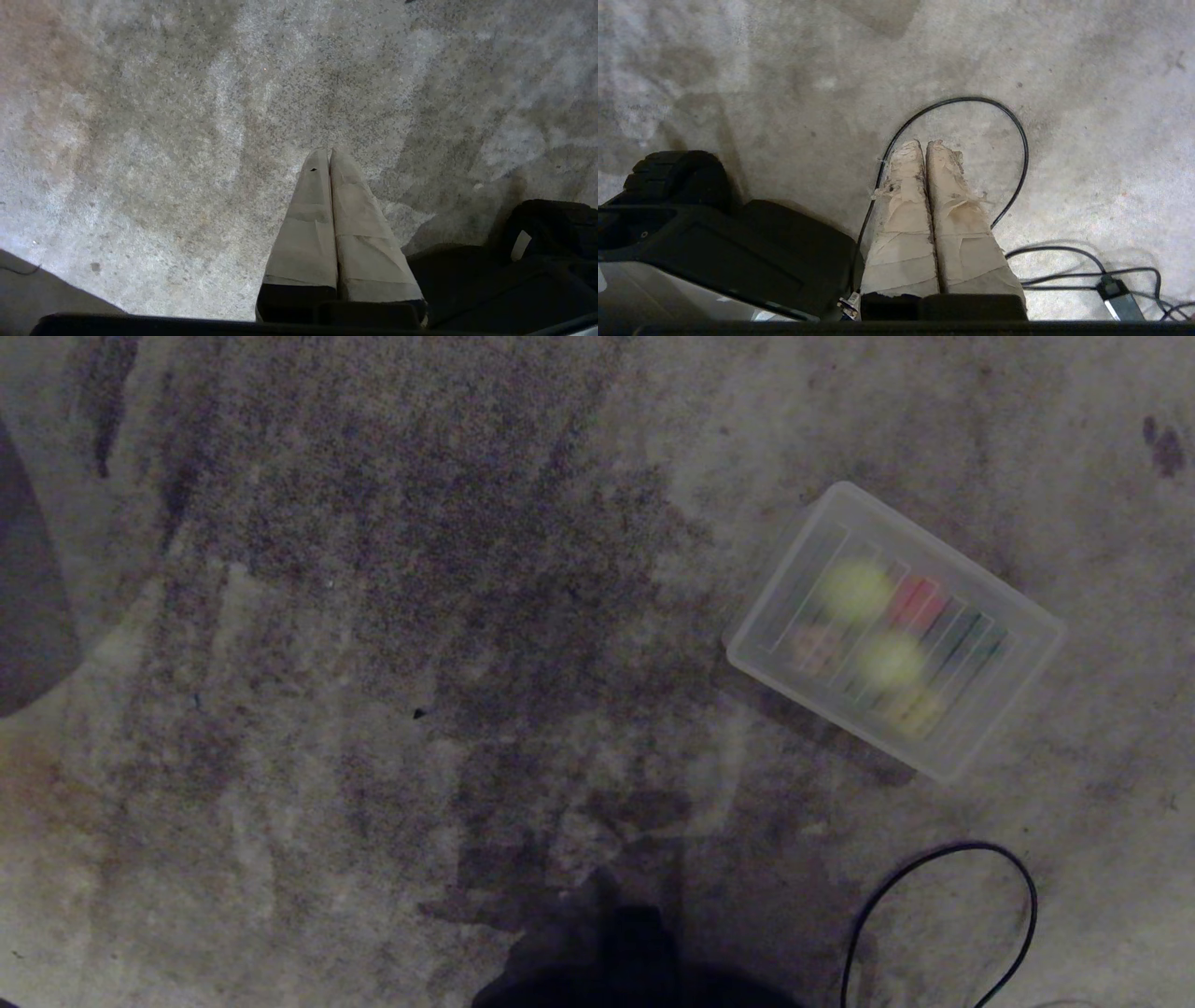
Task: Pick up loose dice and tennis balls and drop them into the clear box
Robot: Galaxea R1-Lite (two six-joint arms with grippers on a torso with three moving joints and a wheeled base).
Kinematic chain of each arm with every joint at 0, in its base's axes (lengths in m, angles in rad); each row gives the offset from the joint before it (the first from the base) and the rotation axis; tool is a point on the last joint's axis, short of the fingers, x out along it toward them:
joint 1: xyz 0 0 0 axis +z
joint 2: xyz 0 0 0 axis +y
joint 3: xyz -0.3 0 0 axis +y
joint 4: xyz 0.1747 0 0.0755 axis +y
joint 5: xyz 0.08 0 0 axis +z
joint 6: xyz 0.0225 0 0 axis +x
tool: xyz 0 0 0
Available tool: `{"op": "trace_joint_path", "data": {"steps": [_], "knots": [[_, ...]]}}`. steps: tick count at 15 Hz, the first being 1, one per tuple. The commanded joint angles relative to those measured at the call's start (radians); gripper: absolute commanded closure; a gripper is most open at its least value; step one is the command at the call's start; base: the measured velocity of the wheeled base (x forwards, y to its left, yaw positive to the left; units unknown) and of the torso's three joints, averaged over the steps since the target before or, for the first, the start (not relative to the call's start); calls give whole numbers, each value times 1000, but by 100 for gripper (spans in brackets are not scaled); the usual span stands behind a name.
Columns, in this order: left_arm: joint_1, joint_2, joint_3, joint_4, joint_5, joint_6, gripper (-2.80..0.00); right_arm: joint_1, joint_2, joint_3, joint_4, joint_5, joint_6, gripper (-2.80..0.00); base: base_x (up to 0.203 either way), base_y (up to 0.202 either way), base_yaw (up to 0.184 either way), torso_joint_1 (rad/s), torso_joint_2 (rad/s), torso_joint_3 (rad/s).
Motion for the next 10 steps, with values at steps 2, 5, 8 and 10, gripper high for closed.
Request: {"op": "trace_joint_path", "data": {"steps": [2, 5, 8, 10], "knots": [[-1, 1, 2, 0, 2, -6, 0, 0, 3, 1, 4, 3, 2, 0, 0, 0, 0, 0, 0, 0], [0, 1, 2, -2, 3, -8, 0, 0, 3, 1, 4, 3, 2, 0, 0, 0, 0, 0, 0, 0], [0, 1, 2, 0, 2, -13, 0, 0, 3, 1, 4, 3, 2, 0, 0, 0, 0, 2, 1, 10], [0, 1, 2, -2, 5, -26, 0, 0, 3, 1, 4, 3, 2, 0, 0, 0, 0, 3, -1, 112]]}}
